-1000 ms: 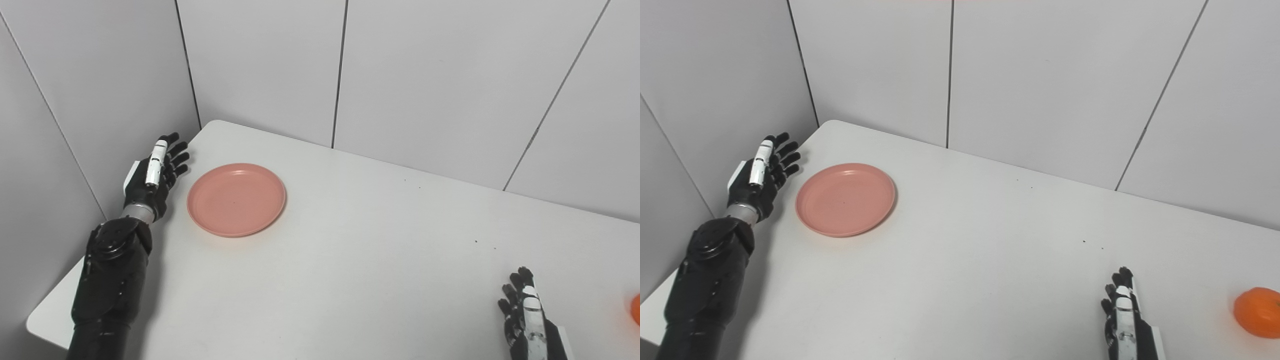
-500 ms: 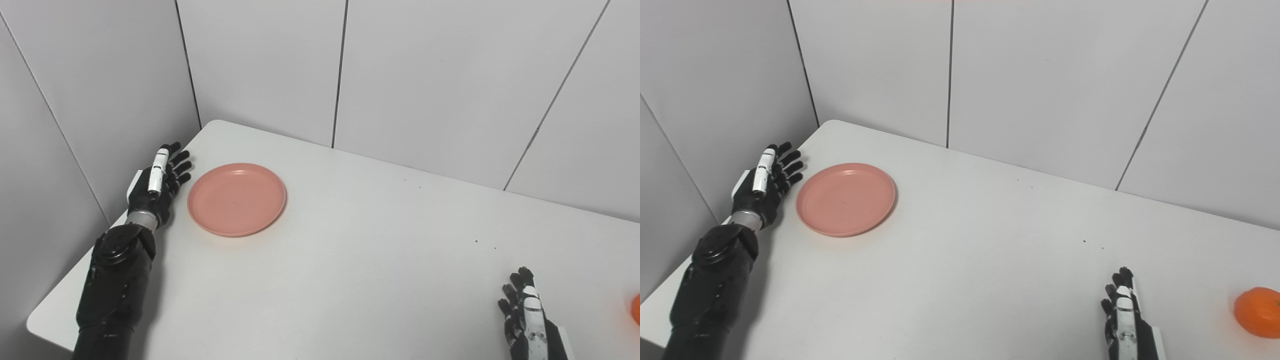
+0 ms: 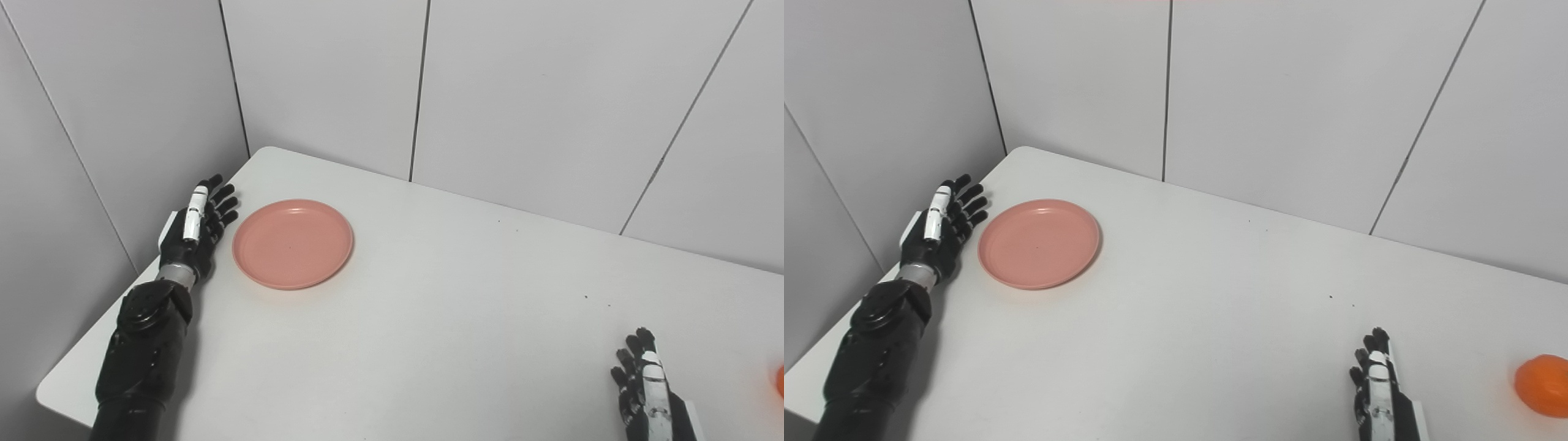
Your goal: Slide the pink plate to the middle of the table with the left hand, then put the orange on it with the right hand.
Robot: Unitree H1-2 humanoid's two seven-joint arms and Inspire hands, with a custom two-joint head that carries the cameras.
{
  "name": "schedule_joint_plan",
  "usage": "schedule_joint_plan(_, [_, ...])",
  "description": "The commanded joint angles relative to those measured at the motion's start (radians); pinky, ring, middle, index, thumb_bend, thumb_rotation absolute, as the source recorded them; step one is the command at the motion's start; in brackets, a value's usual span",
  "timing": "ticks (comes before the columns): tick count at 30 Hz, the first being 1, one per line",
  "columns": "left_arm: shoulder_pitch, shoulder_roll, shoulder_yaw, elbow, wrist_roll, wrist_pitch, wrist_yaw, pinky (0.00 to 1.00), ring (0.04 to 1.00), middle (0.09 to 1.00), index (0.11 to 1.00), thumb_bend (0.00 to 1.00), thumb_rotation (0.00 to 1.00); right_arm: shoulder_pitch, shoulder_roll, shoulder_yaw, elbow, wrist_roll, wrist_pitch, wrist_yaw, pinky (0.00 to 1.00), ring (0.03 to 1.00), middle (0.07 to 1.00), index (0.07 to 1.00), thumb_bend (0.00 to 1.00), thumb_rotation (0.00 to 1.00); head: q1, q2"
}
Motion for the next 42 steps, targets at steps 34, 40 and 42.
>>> schedule_joint_plan(34, [0.007, -0.049, -0.103, -0.018, 0.008, 0.02, 0.002, 0.87, 0.873, 0.873, 0.848, 0.35, 1.0, -0.02, 0.006, 0.001, -0.04, -0.005, -0.008, 0.003, 1.0, 1.0, 1.0, 1.0, 0.1, 1.0, -0.005, 0.011])
schedule_joint_plan(40, [0.016, -0.053, -0.129, -0.038, 0.01, 0.026, -0.019, 0.88, 0.887, 0.895, 0.881, 0.34, 1.0, -0.021, 0.003, 0.003, -0.036, -0.005, -0.015, 0.006, 1.0, 1.0, 1.0, 1.0, 0.11, 1.0, -0.006, 0.011])
schedule_joint_plan(42, [0.014, -0.061, -0.131, -0.045, 0.012, 0.035, -0.005, 0.87, 0.878, 0.887, 0.876, 0.33, 1.0, -0.018, 0.006, 0.003, -0.039, -0.008, -0.014, 0.002, 1.0, 1.0, 1.0, 1.0, 0.11, 1.0, -0.007, 0.015])
